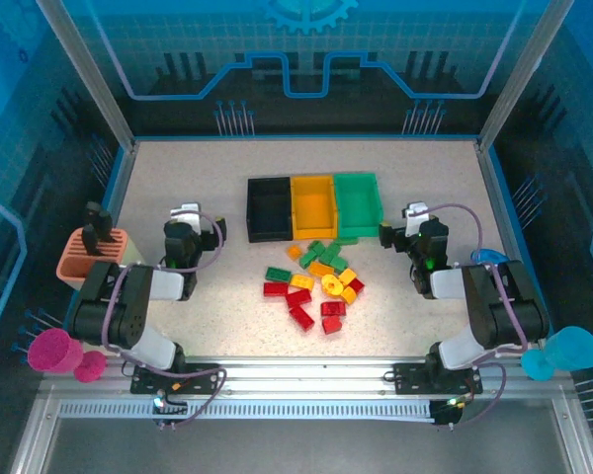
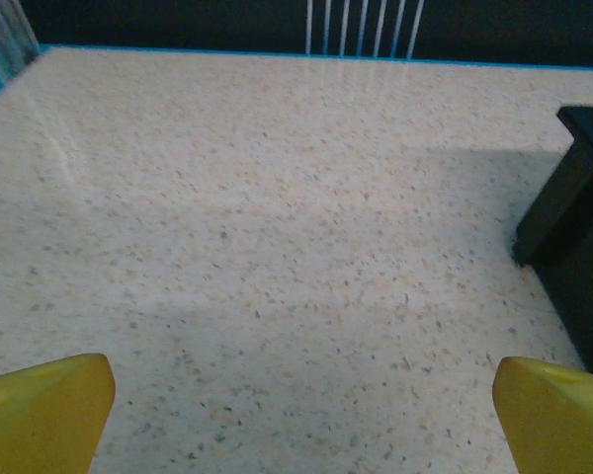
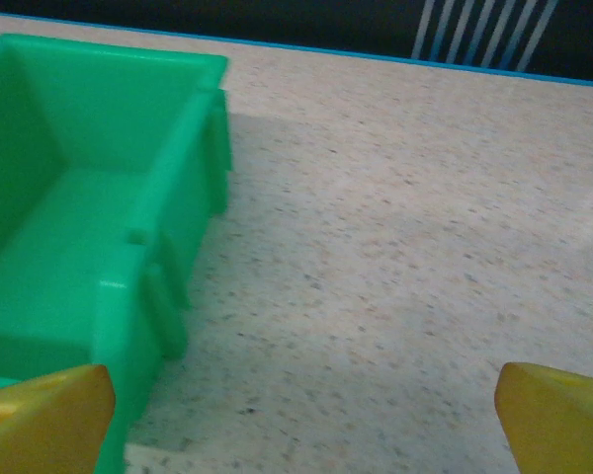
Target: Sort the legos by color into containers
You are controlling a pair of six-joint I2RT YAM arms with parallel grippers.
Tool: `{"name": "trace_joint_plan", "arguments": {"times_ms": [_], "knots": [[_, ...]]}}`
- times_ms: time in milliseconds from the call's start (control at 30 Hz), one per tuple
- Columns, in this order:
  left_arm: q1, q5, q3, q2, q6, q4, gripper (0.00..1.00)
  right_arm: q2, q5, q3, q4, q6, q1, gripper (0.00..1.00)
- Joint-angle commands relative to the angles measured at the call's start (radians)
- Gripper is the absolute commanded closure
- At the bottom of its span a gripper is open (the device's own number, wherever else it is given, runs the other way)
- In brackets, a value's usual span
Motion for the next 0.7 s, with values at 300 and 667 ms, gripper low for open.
{"name": "trace_joint_plan", "arguments": {"times_ms": [300, 667], "knots": [[-0.127, 0.070, 0.644, -0.214, -0.426, -1.140, 0.01, -0.543, -0.198, 0.302, -0.821, 0.647, 0.061, 0.00], [-0.462, 0.092, 0.482, -0.359, -0.544, -1.242, 0.04, -0.436, 0.002, 0.486, -1.279, 0.505, 0.397, 0.00]]}}
